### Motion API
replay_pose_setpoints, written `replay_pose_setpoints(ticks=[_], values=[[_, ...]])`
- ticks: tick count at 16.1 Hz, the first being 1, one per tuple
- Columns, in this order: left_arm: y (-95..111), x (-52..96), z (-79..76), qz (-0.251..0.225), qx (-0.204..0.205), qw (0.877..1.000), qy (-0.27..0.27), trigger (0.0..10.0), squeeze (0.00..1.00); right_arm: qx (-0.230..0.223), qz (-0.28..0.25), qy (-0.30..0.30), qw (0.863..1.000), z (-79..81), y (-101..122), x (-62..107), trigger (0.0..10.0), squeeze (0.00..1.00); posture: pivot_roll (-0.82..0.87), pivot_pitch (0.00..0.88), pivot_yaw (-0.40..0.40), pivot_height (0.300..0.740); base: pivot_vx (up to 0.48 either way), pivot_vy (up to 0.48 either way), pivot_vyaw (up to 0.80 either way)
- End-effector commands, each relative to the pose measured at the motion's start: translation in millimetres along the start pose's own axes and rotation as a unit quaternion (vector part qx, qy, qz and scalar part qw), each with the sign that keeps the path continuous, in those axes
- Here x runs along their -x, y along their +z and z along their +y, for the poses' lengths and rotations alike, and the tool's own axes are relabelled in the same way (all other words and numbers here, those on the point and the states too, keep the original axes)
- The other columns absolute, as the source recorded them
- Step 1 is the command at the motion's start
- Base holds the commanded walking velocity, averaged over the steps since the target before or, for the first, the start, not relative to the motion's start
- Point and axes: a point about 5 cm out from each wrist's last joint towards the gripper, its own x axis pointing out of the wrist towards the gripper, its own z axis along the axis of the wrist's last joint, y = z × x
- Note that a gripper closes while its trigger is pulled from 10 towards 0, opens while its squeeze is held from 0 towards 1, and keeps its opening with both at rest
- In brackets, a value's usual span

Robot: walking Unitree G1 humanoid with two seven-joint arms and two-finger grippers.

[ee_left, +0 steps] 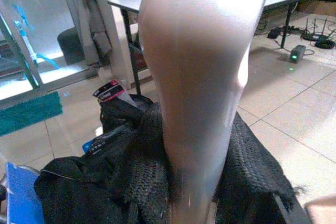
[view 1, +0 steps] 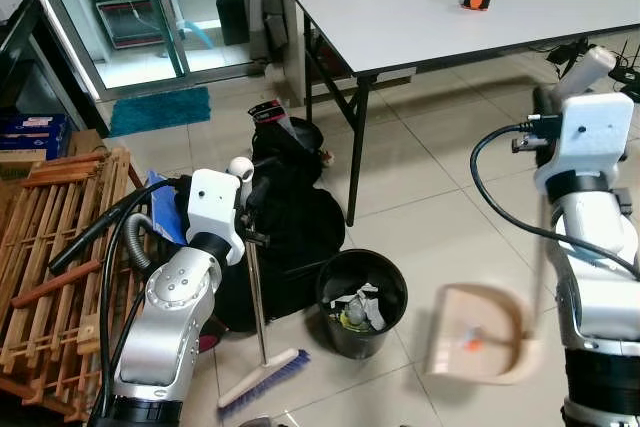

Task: Sweep floor

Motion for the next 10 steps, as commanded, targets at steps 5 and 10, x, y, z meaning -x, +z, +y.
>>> replay_pose_setpoints(ticks=[5,10], values=[[9,2.3,-1.3,-0.015,-0.004,1.0,-0.004,10.0,0.0,-0.022,0.02,0.043,0.999,13.7,-6,7.4,10.0,0.0,-0.03,0.0,0.038,0.74,-0.303,0.0,0.0],[8,3.8,-1.7,-0.014,-0.005,1.0,-0.006,10.0,0.0,-0.021,0.039,0.052,0.998,17.0,-11,12.5,10.0,0.0,-0.03,0.0,0.036,0.74,-0.293,0.0,0.0]])
